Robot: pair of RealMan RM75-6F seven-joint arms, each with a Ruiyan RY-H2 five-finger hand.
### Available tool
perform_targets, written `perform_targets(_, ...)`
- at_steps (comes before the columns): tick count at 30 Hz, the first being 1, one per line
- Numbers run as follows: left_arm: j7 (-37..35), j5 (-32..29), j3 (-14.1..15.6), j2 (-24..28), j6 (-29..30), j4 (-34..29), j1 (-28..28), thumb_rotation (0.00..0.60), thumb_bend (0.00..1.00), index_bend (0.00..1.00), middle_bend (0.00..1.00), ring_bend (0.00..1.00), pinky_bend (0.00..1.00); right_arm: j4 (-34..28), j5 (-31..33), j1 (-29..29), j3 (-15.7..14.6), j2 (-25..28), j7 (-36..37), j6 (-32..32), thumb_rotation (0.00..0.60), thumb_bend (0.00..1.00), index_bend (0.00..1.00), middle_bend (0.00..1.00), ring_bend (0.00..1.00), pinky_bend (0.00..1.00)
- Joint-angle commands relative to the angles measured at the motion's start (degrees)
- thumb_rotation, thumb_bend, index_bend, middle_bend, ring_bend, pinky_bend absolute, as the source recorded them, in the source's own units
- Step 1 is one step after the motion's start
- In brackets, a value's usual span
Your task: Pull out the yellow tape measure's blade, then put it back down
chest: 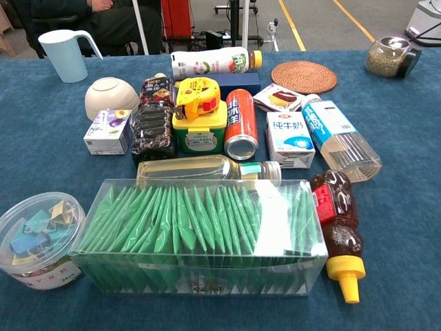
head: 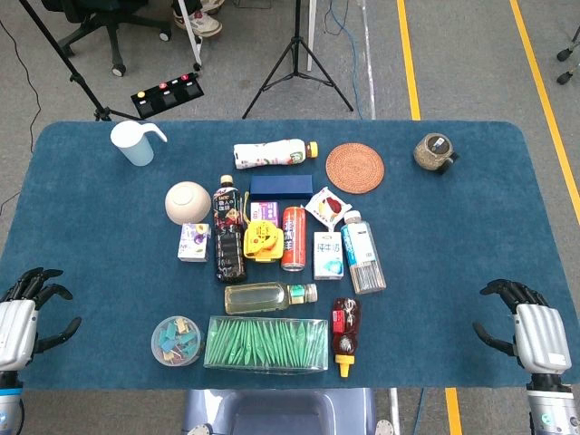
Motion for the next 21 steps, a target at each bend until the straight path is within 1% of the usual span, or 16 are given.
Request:
perform_targets(1, -0.03, -0.02, -0.12, -0.29, 0.08, 0.28, 0.00, 0.600, 0.21, 0.45, 0.24, 0.13, 0.26, 0.11, 0.07, 0.11, 0.12, -0.18, -0.20, -0.03, 0.600, 0.23, 0.35, 0.33, 0.28, 0.28)
perform_targets(21, -1.57, 1.01, 0.20, 0.16, 0.37, 0.81, 0.32, 0.600, 0.22, 0.45, 0.24, 0.13, 0.26, 0.10, -0.89, -0.69, -0.19, -0.12, 0.25, 1.53, 0.600, 0.23, 0.34, 0.33, 0.28, 0.28)
